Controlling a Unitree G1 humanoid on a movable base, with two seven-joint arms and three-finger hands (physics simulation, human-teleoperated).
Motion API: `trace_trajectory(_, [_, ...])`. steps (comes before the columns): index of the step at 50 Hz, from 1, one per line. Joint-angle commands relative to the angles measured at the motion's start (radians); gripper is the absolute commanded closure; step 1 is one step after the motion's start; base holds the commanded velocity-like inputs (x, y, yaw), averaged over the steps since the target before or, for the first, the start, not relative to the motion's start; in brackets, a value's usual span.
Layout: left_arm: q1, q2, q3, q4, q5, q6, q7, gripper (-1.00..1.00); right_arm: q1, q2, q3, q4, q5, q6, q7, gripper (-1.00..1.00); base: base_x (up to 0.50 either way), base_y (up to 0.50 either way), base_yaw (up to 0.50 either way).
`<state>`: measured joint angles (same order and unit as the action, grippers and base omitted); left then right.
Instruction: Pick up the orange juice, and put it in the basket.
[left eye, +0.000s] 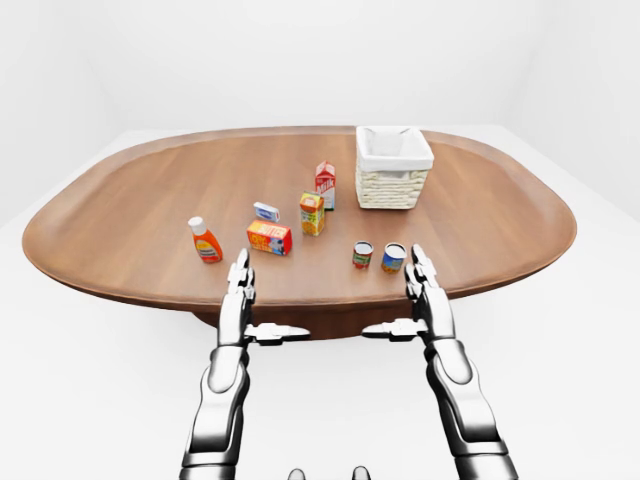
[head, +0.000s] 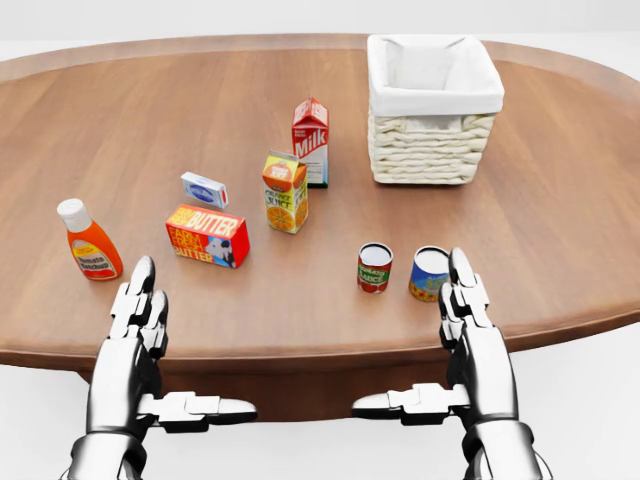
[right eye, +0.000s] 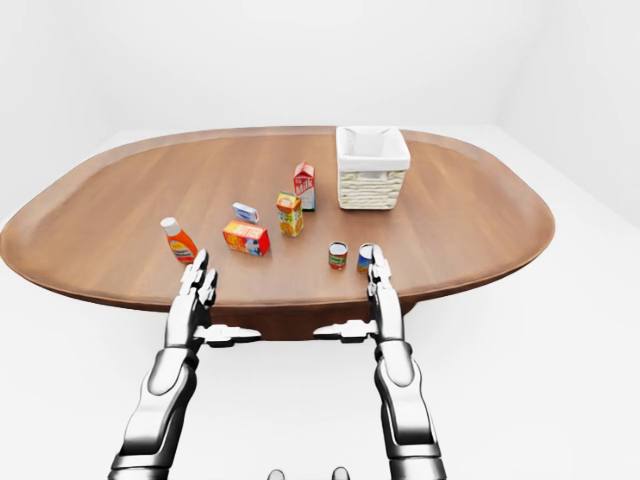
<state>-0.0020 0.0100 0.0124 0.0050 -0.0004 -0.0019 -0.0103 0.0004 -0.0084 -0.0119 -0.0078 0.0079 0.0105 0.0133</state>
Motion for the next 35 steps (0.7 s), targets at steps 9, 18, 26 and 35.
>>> trace_trajectory(9, [-0.004,0.01,0.021,0.003,0.017,-0.002,-0.018,-1.0,0.017,-0.011,-0.027,-0.099,-0.001,0.076,0.027,-1.0,0.0,0.0,0.0])
trace_trajectory(18, [0.038,0.008,0.018,-0.134,0.038,0.048,-0.008,-1.0,0.035,-0.008,-0.019,-0.174,-0.004,0.077,0.029,-1.0,0.0,0.0,0.0])
trace_trajectory(26, [0.192,-0.003,0.014,-0.696,0.086,0.089,-0.02,-1.0,0.14,-0.002,-0.007,-0.601,-0.017,0.077,0.029,-1.0,0.0,0.0,0.0])
trace_trajectory(35, [0.281,-0.022,0.003,-1.051,0.124,0.089,-0.072,-1.0,0.246,-0.01,-0.031,-1.037,-0.003,0.077,0.021,-1.0,0.0,0.0,0.0])
